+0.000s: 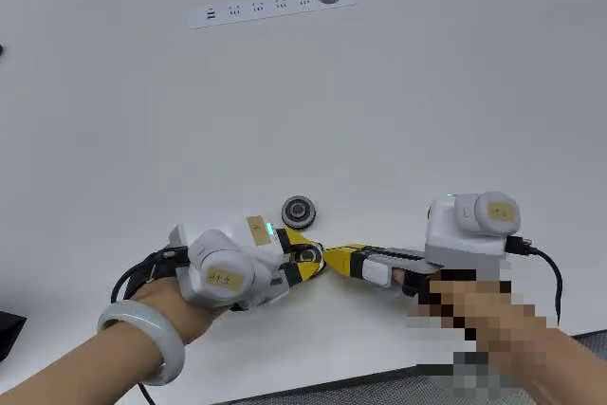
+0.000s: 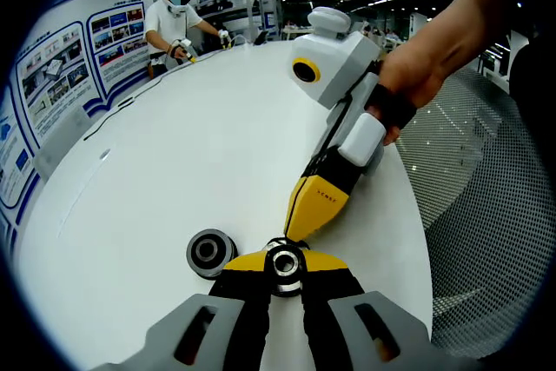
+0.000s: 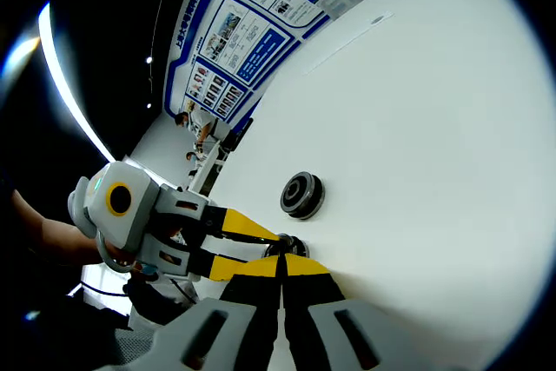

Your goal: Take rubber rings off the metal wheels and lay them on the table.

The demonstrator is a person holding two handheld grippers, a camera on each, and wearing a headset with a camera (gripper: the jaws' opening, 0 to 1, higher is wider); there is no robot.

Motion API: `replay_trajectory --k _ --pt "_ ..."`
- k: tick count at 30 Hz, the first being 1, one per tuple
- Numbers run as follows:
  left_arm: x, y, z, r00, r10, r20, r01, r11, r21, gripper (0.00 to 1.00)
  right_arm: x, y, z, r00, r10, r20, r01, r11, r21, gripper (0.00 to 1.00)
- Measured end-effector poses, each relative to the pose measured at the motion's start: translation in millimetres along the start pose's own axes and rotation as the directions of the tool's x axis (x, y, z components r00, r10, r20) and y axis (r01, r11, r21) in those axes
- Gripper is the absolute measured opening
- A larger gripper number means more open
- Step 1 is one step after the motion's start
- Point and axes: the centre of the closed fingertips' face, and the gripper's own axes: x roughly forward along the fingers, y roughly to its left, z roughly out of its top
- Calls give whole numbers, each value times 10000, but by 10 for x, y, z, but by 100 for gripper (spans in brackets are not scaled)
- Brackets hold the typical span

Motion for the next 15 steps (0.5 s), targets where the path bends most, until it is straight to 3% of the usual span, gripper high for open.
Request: replay_trajectory --k 6,10,12,15 --pt "-1 1 -1 10000 -4 28 4 10000 -15 13 2 15 -3 10000 86 18 -86 9998 163 1" --pt "2 2 -6 10000 -15 33 15 10000 -18 13 59 104 -7 9995 297 -53 -296 9994 152 1" --pt "4 2 -8 10000 -22 36 22 10000 -15 13 66 112 -11 9997 224 -90 -225 9997 -110 1" --pt "4 5 -7 10000 -15 29 15 10000 -10 13 10 93 -11 9995 311 28 -312 9991 281 1"
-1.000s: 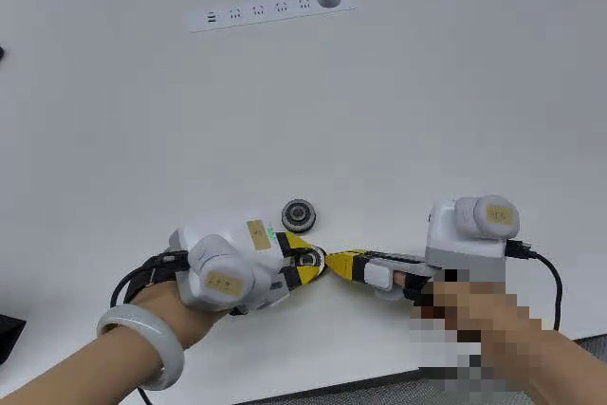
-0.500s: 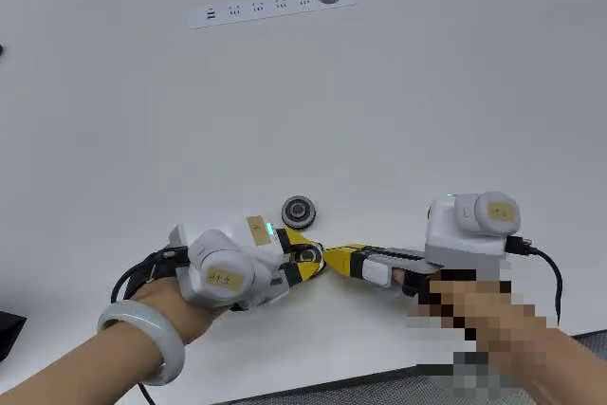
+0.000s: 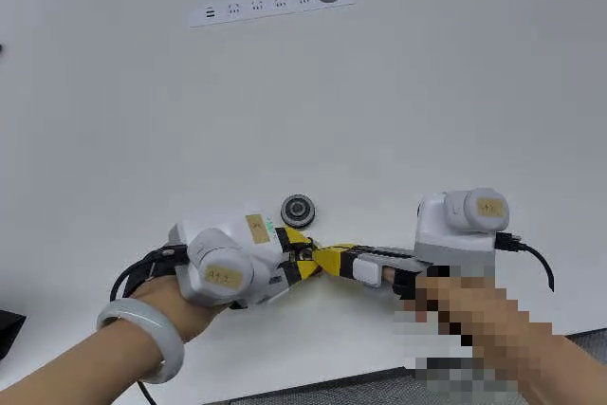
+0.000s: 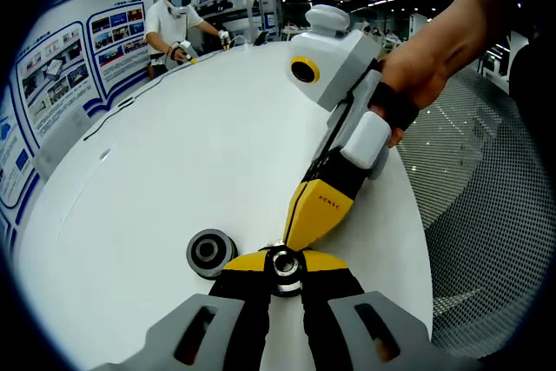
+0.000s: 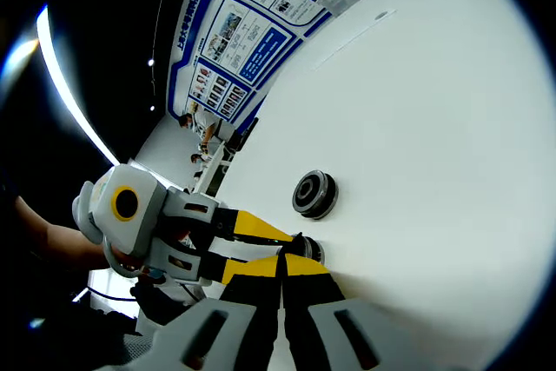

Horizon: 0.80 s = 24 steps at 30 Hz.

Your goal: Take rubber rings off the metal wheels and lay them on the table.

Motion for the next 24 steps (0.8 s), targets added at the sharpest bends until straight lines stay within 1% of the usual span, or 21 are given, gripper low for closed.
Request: replay_trajectory --k 8,11,13,16,21,23,24 --pt "-2 0 1 10000 21 13 -21 10000 24 13 -5 27 14 9999 147 30 -148 9996 221 1" --pt "-2 1 2 10000 20 -11 -20 10000 80 13 -5 6 16 10000 51 45 -52 9997 235 1" --pt "-3 -2 6 10000 -13 -2 13 9998 177 13 -1 -32 15 9999 -112 54 111 9996 251 1" --pt "0 6 11 10000 -41 78 41 10000 64 13 6 -71 18 9996 -271 126 267 9992 313 2" --pt "-22 -6 19 9999 -3 125 2 10000 82 16 10 -77 34 9993 -312 181 306 9991 296 2" --pt "-57 -23 50 9995 15 300 -15 10000 15 19 4 -83 39 9992 -352 204 345 9989 328 2" --pt "-69 -26 48 9995 27 307 -27 10000 19 20 2 -78 39 9992 -333 206 325 9989 338 2"
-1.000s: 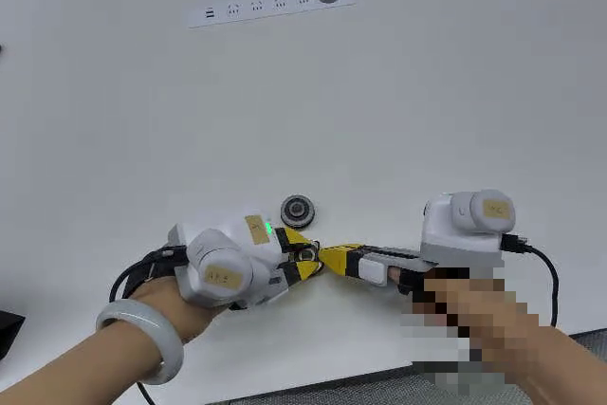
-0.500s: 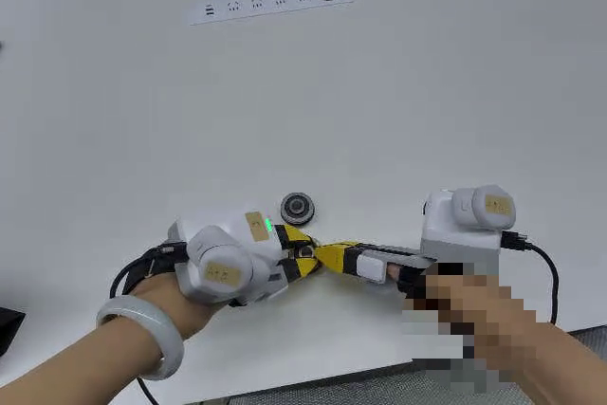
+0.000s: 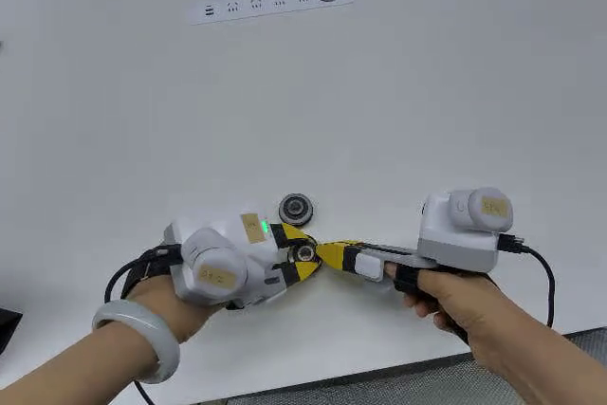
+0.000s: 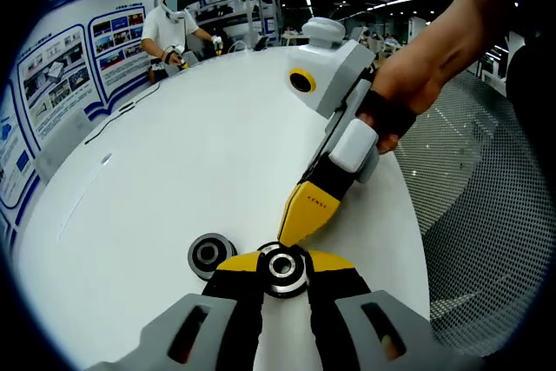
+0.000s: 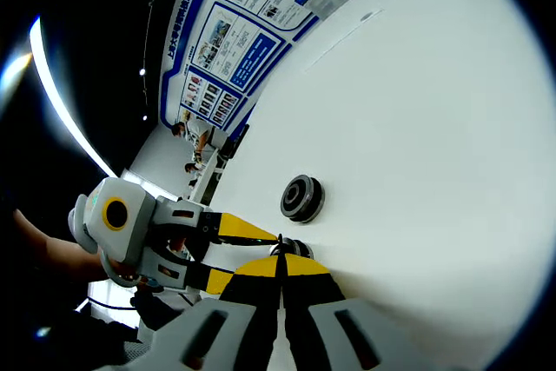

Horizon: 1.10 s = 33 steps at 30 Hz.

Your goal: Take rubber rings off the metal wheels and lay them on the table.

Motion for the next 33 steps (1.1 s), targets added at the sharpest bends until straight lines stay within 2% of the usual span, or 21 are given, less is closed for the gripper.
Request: replay_trajectory --k 4,8,13,15,23,30,33 --pt "-61 43 -34 9996 294 27 -294 9996 -54 23 -6 18 6 10000 67 13 -67 10000 -35 2" --pt "-114 80 -112 9987 499 -51 -500 9981 -363 26 -10 45 5 9999 116 38 -116 9999 -8 2" --pt "-178 106 -194 9972 741 -124 -747 9949 -671 37 -6 118 3 9996 285 65 -285 9996 -21 2" --pt "-200 110 -226 9967 791 -152 -801 9939 -758 34 -3 145 8 9995 320 76 -320 9995 -61 2" --pt "-248 94 -287 9958 915 -59 -916 9902 -1056 40 -49 198 47 9991 368 216 -366 9993 -97 2" --pt "-293 121 -346 9936 1132 -50 -1129 9857 -1254 44 -184 93 136 9984 10 569 -10 10000 1 2" --pt "-315 146 -363 9917 1284 -12 -1273 9820 -1396 49 -256 11 186 9967 -259 765 254 9996 76 2"
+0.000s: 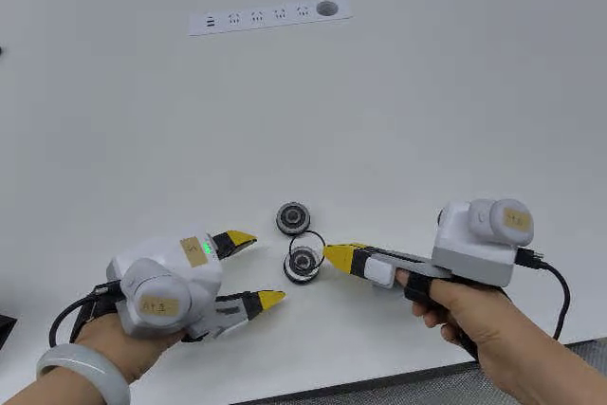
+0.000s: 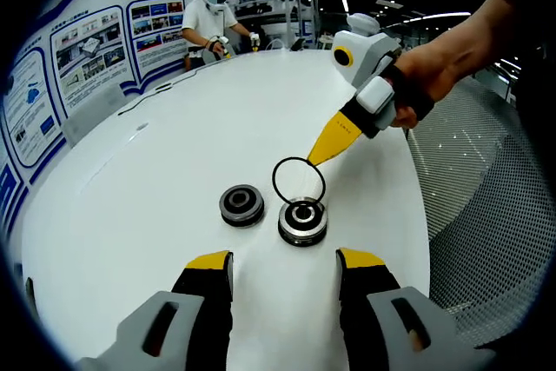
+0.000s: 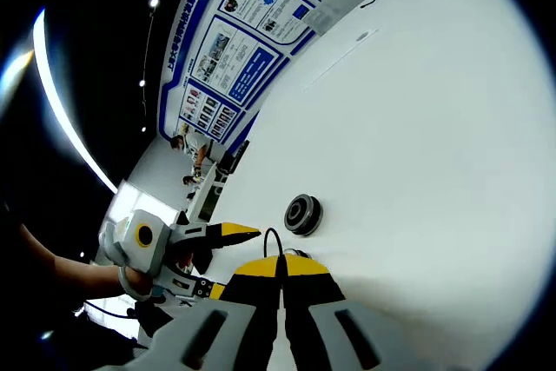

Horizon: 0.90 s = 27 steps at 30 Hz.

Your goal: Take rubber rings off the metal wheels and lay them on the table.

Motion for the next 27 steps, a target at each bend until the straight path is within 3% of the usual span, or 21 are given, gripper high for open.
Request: replay_trajectory --k 5,11,20,27 --pt "-33 51 -42 9998 221 -21 -222 9996 -172 57 -114 -205 112 9971 -693 329 688 9975 159 2" --pt "-62 74 -92 9994 320 -101 -323 9990 -295 58 -204 -429 237 9875 -1489 511 1478 9887 262 2" --pt "-68 69 -123 9994 317 -166 -322 9988 -361 55 -213 -511 222 9748 -2226 143 2223 9748 185 2" --pt "-69 69 -131 9993 328 -200 -336 9987 -379 55 -215 -542 155 9694 -2452 -74 2453 9694 126 2"
